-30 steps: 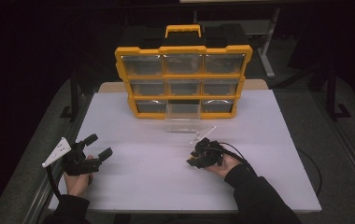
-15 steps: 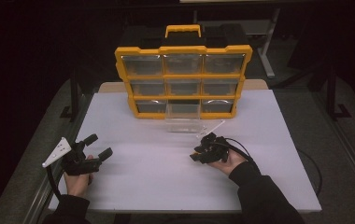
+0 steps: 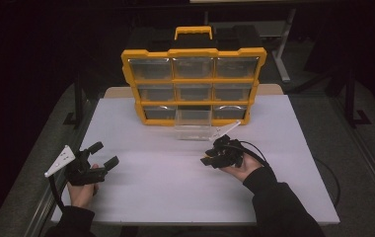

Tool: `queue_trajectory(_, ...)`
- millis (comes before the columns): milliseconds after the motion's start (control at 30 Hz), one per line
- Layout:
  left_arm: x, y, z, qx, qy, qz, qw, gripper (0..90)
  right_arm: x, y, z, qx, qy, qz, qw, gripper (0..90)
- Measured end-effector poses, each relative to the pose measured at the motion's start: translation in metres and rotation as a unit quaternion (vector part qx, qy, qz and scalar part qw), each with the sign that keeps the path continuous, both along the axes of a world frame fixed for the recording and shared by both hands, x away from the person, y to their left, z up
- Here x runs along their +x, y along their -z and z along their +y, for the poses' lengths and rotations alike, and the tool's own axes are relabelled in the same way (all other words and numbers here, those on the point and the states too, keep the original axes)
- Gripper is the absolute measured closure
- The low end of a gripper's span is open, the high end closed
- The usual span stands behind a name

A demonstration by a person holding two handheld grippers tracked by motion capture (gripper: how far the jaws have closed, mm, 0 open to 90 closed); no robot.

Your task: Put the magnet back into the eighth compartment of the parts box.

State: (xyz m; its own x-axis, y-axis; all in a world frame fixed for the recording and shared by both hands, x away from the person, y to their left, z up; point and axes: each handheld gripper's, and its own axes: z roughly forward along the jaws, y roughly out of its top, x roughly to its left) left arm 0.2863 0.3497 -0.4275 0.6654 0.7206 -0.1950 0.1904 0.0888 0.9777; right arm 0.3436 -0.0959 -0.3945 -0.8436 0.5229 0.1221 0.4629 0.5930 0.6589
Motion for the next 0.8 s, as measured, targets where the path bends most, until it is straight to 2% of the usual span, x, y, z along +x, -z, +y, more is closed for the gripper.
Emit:
queue_trajectory(567,0.000,0.000,0.000,-0.001,0.000,-0.001,1.0000,1.8,0.005,-0.016,-0.001,0.004,0.002,-0.007,1.0000,61.1)
queue_trajectory(800,0.000,0.000,0.000,-0.001,0.001,0.000,1.0000,1.8,0.010,-0.021,-0.005,0.016,0.011,-0.005,0.9998,61.1)
